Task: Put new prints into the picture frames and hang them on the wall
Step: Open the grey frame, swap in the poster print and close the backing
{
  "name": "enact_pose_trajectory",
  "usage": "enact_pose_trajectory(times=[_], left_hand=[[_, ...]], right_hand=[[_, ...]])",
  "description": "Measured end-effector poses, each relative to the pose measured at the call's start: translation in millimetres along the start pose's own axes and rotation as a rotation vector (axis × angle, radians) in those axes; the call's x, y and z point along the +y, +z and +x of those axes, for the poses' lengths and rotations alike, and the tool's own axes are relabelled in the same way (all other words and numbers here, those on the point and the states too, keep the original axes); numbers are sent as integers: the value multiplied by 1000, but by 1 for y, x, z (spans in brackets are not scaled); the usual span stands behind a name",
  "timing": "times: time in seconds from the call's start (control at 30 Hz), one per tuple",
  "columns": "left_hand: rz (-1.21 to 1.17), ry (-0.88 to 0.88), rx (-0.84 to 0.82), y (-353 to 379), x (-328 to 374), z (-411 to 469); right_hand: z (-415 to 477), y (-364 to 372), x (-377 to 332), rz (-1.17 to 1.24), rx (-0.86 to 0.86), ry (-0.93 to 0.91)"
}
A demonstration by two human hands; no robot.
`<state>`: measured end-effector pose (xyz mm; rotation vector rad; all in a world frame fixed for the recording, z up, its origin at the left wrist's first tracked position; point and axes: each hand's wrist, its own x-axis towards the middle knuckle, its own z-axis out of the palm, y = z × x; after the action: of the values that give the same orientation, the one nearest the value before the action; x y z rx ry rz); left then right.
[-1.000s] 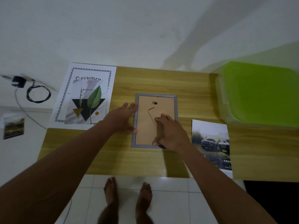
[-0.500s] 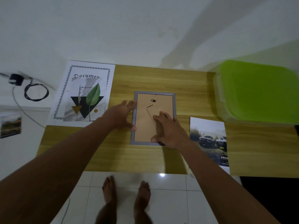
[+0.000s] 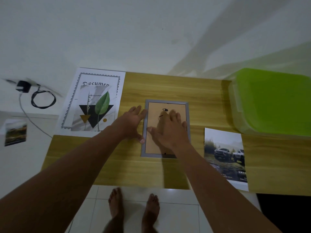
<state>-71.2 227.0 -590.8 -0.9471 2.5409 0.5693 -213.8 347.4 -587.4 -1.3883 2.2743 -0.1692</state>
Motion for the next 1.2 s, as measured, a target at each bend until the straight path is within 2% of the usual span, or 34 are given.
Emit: enact_pose_trajectory(times=[0.2,0.83,1.0,1.1,1.2], left_hand=[[-34,7,-36,1,-2,4],[-63,1,-26,1,-3,1],[-70,-4,-24,2,-4,0],[-64,-2,-24,4,-6,2],[-60,-10,-26,4,-6,4]], right_hand=[[5,17,-8,16,84,81],[11,17,-12,113,53,111],[2,9,-7,27,25,67],[7,-13,6,-32,133,-35],[27,-35,19,2,38,-105]])
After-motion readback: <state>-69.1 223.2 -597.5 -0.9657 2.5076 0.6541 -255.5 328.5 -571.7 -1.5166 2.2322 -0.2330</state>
